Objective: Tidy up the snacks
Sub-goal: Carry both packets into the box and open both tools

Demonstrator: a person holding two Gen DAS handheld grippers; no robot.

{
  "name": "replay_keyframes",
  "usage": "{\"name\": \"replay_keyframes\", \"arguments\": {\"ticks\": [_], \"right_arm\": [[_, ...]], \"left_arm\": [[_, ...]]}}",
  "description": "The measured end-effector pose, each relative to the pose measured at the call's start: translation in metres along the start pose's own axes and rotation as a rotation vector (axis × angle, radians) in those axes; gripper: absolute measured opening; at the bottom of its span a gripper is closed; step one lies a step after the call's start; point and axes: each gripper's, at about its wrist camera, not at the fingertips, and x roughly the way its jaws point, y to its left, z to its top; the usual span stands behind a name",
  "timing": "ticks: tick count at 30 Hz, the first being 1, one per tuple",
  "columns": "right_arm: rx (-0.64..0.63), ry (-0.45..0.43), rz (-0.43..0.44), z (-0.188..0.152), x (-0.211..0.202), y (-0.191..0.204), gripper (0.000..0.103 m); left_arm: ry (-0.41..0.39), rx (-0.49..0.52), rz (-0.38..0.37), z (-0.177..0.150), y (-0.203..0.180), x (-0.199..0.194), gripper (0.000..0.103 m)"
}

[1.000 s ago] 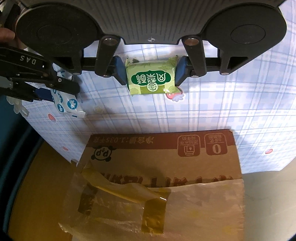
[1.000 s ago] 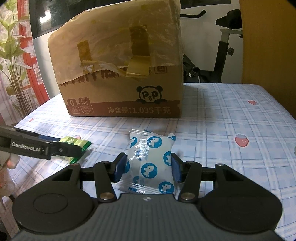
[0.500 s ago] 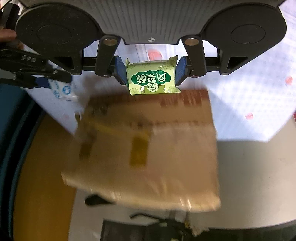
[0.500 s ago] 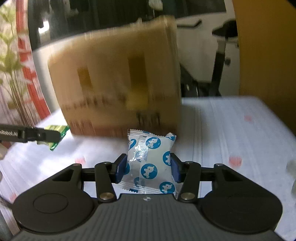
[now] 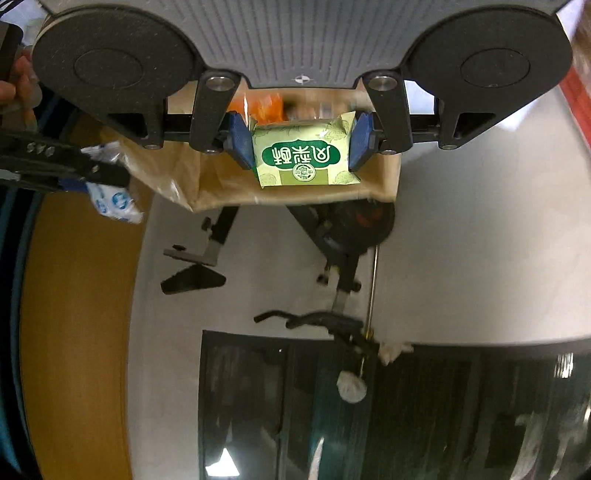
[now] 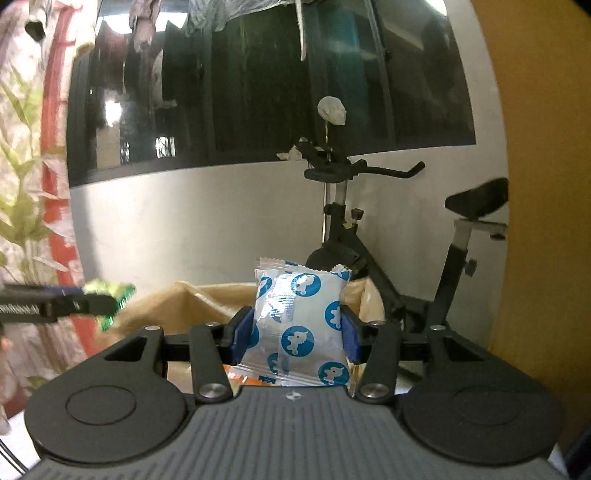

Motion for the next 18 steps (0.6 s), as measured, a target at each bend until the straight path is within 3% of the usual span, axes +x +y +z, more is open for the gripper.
{"name": "replay_keyframes", "arguments": {"ticks": [6,12,14,16,18], "right_arm": [[-0.019,0.091,-0.052,-0.001,0.051,0.006,0.051],[-0.05,0.169,-0.055,-0.016,0.069,0.011,0.052],[-0.054,0.169,-0.058,-0.018,0.068,0.012,0.057],[-0.042,0.173,-0.055,-0.017,0.066,0.012,0.074],[-0.018,0.17,-0.05,-0.013,0.062,0.01,0.082]], "left_arm": [[0.051,-0.031,0.025,0.014,-0.001,0.048,0.057],[0.129,-0.034,0.056,-0.002,0.007,0.066,0.058],[0.141,-0.027,0.058,-0.004,0.012,0.071,0.059],[0.139,-0.013,0.067,-0.005,0.014,0.067,0.08],[0.111,-0.008,0.096,-0.002,0.015,0.057,0.092]]}}
